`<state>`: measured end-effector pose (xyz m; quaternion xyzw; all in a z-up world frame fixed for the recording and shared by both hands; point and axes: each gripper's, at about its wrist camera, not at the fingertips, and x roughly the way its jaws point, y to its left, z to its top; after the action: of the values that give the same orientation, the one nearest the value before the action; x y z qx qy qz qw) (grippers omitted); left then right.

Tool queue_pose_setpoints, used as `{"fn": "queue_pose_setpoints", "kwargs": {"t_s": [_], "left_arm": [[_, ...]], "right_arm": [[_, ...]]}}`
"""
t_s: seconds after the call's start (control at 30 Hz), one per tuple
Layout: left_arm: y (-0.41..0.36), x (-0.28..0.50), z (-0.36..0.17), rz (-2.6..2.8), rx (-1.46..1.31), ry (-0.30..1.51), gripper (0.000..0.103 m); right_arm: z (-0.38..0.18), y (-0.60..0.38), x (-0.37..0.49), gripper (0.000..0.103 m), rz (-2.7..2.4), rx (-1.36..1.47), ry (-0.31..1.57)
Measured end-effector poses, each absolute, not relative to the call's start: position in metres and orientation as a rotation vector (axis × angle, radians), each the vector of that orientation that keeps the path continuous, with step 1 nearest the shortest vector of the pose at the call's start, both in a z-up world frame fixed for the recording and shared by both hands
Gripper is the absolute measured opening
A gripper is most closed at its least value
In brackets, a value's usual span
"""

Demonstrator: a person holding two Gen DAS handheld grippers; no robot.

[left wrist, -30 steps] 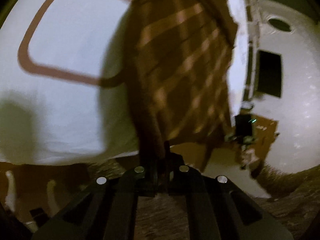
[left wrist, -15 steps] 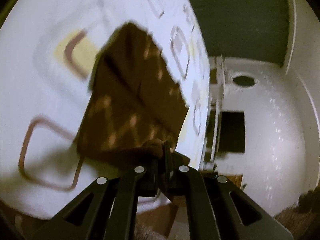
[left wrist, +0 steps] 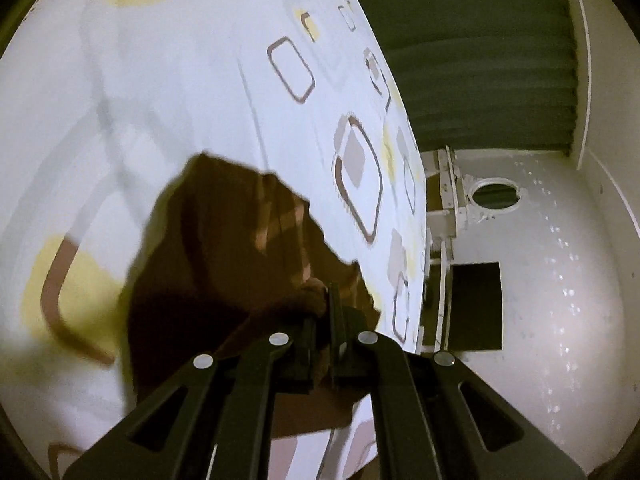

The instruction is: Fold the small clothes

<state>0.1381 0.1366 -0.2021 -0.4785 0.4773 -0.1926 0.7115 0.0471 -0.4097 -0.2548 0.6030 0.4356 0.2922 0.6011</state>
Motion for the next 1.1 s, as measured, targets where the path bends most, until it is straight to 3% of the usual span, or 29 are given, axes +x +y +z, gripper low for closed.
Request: {"fn": "queue_pose_setpoints", "kwargs": {"t_s": [0.2, 0.8, 0.97, 1.1], "left_arm": [[0.144, 0.169, -0.207, -0.394, -1.074, 1.036, 0.004], [0.136, 0.22, -0.269, -0.212, -1.118, 1.188, 0.007], [0.139, 0.227, -0.265, -0.208, -1.132, 1.166, 0.026], [0.146, 0.232, -0.259, -0.19, -1.165, 1.126, 0.03]], "right_arm": [[-0.258, -0.418, 0.084, 0.005, 0.657, 1.444, 0.915], [-0.336, -0.423, 0.136, 0.008, 0.355, 1.547, 1.044], [-0.34, -0.425, 0.138, 0.009, 0.334, 1.543, 1.049], [-0.343, -0.424, 0.139, 0.012, 0.317, 1.528, 1.057]]}}
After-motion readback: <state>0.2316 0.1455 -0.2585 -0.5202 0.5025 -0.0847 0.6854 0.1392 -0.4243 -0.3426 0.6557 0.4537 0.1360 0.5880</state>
